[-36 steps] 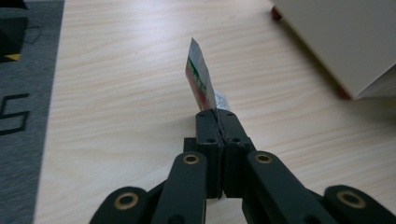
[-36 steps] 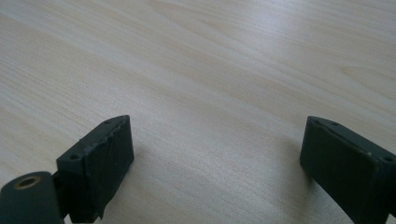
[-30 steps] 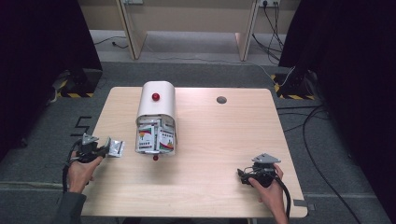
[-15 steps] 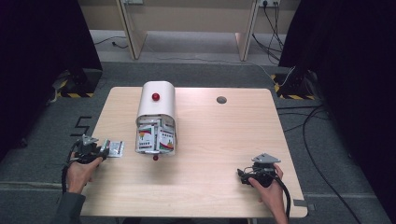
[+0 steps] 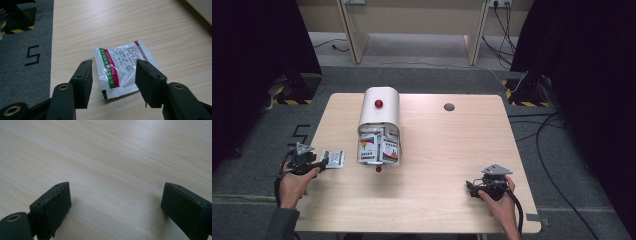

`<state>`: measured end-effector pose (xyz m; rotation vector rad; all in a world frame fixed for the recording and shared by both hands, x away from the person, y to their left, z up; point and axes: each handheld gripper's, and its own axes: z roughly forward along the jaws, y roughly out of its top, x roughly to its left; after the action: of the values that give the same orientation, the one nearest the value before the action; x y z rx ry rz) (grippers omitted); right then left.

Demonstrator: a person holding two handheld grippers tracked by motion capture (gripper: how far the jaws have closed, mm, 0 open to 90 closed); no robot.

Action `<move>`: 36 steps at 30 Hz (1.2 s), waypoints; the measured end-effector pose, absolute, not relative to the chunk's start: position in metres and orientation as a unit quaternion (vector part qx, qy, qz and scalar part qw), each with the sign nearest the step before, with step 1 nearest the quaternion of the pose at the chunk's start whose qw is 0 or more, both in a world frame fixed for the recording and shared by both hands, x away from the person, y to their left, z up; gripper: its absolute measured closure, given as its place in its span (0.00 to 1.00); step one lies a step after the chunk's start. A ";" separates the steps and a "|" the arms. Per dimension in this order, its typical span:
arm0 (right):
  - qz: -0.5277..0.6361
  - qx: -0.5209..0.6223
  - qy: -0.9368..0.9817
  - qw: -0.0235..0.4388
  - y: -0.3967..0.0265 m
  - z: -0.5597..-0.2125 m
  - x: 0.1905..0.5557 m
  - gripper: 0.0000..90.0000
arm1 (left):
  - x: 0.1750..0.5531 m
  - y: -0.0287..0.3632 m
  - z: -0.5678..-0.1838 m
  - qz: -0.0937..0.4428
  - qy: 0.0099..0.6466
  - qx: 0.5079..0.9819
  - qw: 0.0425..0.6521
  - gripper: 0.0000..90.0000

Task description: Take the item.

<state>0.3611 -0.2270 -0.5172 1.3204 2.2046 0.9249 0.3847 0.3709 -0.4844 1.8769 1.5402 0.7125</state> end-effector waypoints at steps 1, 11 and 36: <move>0.331 0.474 0.790 0.204 -0.227 -0.517 0.361 0.11 | 0.384 0.371 -0.484 0.264 0.580 0.708 0.304 0.50; 0.332 0.473 0.790 0.204 -0.227 -0.517 0.361 0.11 | 0.371 0.364 -0.478 0.240 0.562 0.714 0.341 0.25; 0.331 0.474 0.790 0.204 -0.227 -0.517 0.361 0.11 | 0.328 0.329 -0.479 0.236 0.508 0.738 0.377 0.18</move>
<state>0.3611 -0.2269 -0.5172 1.3209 2.2043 0.9245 0.3275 0.3292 -0.4789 1.8880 1.2983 0.6037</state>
